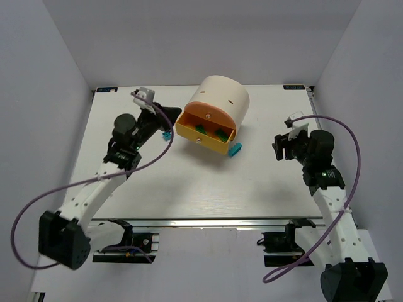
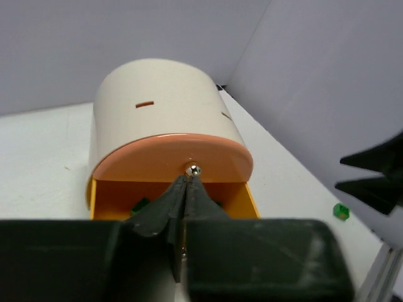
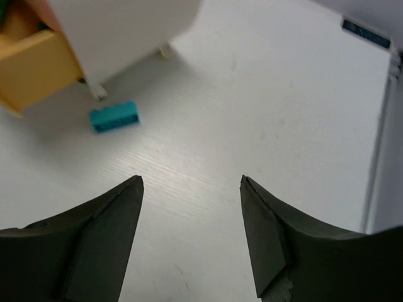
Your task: Sort the legos into containers by color
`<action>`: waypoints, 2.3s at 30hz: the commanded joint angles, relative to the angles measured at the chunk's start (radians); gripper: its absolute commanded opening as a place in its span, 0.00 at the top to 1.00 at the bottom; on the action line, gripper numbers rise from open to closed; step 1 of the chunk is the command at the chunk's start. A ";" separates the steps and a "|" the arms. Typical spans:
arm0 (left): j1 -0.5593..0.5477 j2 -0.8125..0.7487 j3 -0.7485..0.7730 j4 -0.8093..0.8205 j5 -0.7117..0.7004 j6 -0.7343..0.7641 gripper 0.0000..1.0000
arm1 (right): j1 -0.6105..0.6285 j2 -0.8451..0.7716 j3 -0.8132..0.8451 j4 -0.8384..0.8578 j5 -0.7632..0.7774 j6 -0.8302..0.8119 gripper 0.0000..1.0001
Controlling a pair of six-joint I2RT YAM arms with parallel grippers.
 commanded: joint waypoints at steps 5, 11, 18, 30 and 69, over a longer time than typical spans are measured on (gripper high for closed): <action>-0.018 -0.380 -0.257 -0.088 0.000 0.182 0.16 | -0.096 0.127 -0.005 -0.227 0.355 -0.148 0.18; -0.028 -0.506 -0.256 -0.155 -0.097 0.267 0.05 | -0.211 0.234 0.002 -0.324 0.396 -0.361 0.11; -0.048 -0.517 -0.257 -0.164 -0.113 0.283 0.04 | -0.310 0.440 0.133 -0.483 0.387 -0.598 0.11; -0.057 -0.503 -0.257 -0.170 -0.117 0.300 0.03 | -0.374 0.736 0.272 -0.499 0.474 -0.676 0.18; -0.048 -0.430 -0.240 -0.204 -0.152 0.339 0.03 | -0.030 0.479 0.533 -0.720 -0.358 -0.364 1.00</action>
